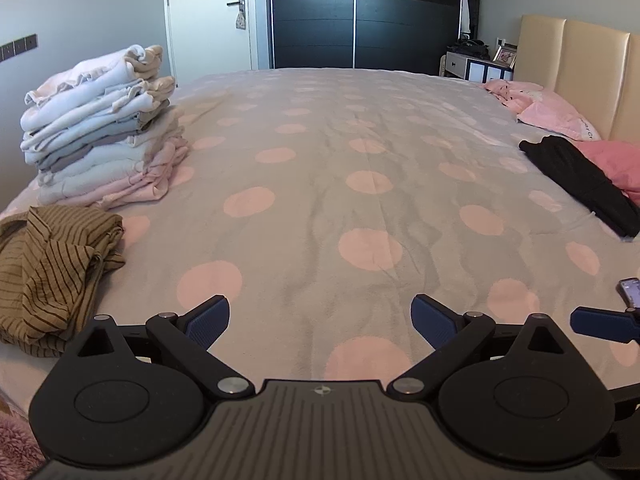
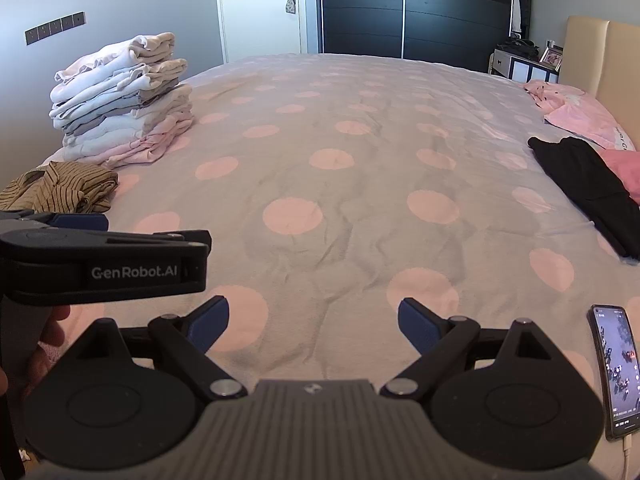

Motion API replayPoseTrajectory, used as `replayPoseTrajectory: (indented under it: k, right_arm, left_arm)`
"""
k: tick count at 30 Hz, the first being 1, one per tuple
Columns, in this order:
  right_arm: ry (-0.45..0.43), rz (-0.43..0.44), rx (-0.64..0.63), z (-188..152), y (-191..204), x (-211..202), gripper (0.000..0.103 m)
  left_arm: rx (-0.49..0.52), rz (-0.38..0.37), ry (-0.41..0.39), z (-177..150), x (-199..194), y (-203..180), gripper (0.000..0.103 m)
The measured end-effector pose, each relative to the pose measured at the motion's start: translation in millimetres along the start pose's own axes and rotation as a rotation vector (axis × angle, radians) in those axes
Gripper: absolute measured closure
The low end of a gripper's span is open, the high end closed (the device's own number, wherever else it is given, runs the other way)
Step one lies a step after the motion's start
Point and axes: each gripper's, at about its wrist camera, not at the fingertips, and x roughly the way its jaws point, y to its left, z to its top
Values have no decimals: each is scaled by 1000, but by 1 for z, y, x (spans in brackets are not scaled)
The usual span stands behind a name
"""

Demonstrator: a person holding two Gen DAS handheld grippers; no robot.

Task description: Fold clothes

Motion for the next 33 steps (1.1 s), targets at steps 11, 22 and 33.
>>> replayPoseTrajectory:
  k: [11, 22, 33]
  right_arm:
    - [1, 3, -2, -1, -2, 0, 10]
    - [2, 6, -5, -2, -2, -2, 10]
    - [5, 7, -5, -2, -1, -1, 10]
  left_arm:
    - [-21, -38, 38, 1, 3, -2, 4]
    - [1, -40, 45, -3, 3, -7, 4]
    - [13, -43, 48, -2, 3, -6, 4]
